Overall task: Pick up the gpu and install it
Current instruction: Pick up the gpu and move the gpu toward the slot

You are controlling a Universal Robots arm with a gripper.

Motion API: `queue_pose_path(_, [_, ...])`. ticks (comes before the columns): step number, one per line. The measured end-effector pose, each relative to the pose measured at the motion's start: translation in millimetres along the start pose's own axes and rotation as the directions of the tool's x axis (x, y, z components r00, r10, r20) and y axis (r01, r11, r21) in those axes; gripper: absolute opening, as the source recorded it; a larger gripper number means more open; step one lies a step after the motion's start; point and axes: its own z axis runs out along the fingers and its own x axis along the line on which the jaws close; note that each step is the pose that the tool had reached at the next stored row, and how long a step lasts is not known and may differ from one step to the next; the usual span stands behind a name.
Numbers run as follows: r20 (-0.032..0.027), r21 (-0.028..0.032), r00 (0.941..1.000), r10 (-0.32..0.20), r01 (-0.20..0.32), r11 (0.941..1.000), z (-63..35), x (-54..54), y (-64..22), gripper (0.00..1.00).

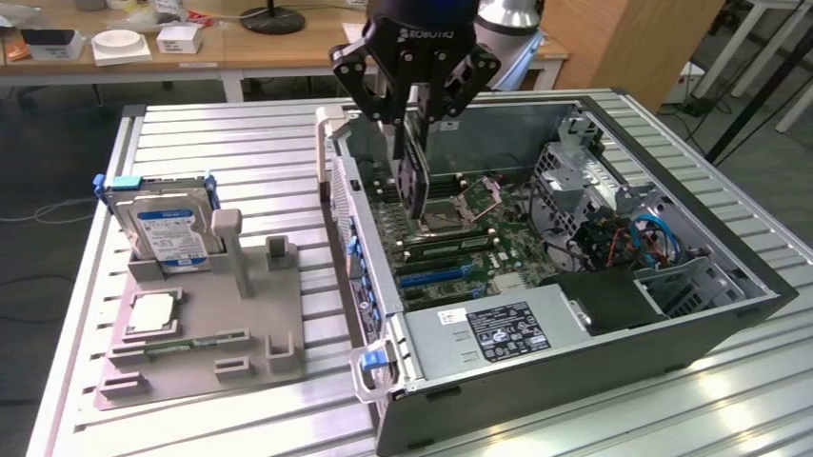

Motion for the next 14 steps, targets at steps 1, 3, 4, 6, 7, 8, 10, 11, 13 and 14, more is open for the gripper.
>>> queue_pose_path(1, [-0.0001, -0.0001, 1.0000, 0.000, 0.000, 1.0000, 0.1, -2.2, 0.1, 0.26])
queue_pose_path(3, [-0.0001, -0.0006, 1.0000, -0.001, 0.001, 1.0000, 0.4, -7.2, 0.2, 0.26])
queue_pose_path(4, [-0.0001, -0.0008, 1.0000, -0.001, 0.001, 1.0000, 0.5, -9.5, 0.2, 0.26])
queue_pose_path(6, [-0.0001, -0.0013, 1.0000, -0.002, 0.002, 1.0000, 0.8, -13.9, 0.4, 0.26])
queue_pose_path(7, [-0.0002, -0.0016, 1.0000, -0.002, 0.002, 1.0000, 0.9, -16.1, 0.5, 0.26])
queue_pose_path(8, [-0.0002, -0.0018, 1.0000, -0.003, 0.003, 1.0000, 1.1, -18.7, 0.6, 0.26])
queue_pose_path(10, [-0.0002, -0.0023, 1.0000, -0.003, 0.003, 1.0000, 1.4, -23.4, 0.7, 0.26])
queue_pose_path(11, [-0.0002, -0.0024, 1.0000, -0.004, 0.004, 1.0000, 1.5, -25.6, 0.7, 0.26])
queue_pose_path(13, [-0.0002, -0.0029, 1.0000, -0.004, 0.004, 1.0000, 1.8, -30.0, 0.9, 0.26])
queue_pose_path(14, [-0.0003, -0.0031, 1.0000, -0.004, 0.004, 1.0000, 1.9, -32.2, 0.9, 0.26])
